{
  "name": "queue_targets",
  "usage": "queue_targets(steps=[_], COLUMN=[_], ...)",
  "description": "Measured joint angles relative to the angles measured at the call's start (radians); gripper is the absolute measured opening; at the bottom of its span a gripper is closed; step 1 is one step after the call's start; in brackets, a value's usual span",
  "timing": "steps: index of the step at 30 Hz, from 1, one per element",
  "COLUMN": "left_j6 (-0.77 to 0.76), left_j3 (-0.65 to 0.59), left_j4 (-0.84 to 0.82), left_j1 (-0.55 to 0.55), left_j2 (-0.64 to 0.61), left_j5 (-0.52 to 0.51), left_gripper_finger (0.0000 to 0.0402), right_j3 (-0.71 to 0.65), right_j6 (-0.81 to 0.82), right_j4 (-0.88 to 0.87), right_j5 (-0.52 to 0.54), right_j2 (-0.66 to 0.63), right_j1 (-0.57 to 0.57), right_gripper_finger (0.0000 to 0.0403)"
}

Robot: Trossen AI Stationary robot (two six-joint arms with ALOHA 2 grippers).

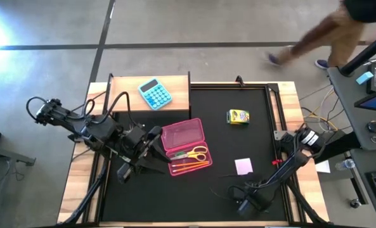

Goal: Pack school essentials
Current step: Put the blue pen into the pink box

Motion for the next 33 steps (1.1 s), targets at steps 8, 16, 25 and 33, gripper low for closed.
queue_targets(steps=[8, 16, 25, 33], left_j6=[0.000, 0.005, 0.006, 0.006], left_j3=[0.000, 0.000, 0.000, 0.000], left_j4=[0.001, 0.001, 0.001, 0.001], left_j1=[0.000, 0.000, 0.000, 0.000], left_j2=[0.002, 0.003, 0.004, 0.004], left_j5=[0.000, 0.000, 0.000, -0.046], left_gripper_finger=[0.0157, 0.0157, 0.0157, 0.0157], right_j3=[-0.051, -0.071, -0.035, 0.023], right_j6=[-0.069, -0.068, -0.101, -0.101], right_j4=[0.101, 0.122, 0.100, 0.128], right_j5=[0.000, 0.002, 0.013, 0.262], right_j2=[0.001, 0.003, -0.050, -0.155], right_j1=[0.000, 0.000, -0.005, -0.068], right_gripper_finger=[0.0110, 0.0030, 0.0032, 0.0032])
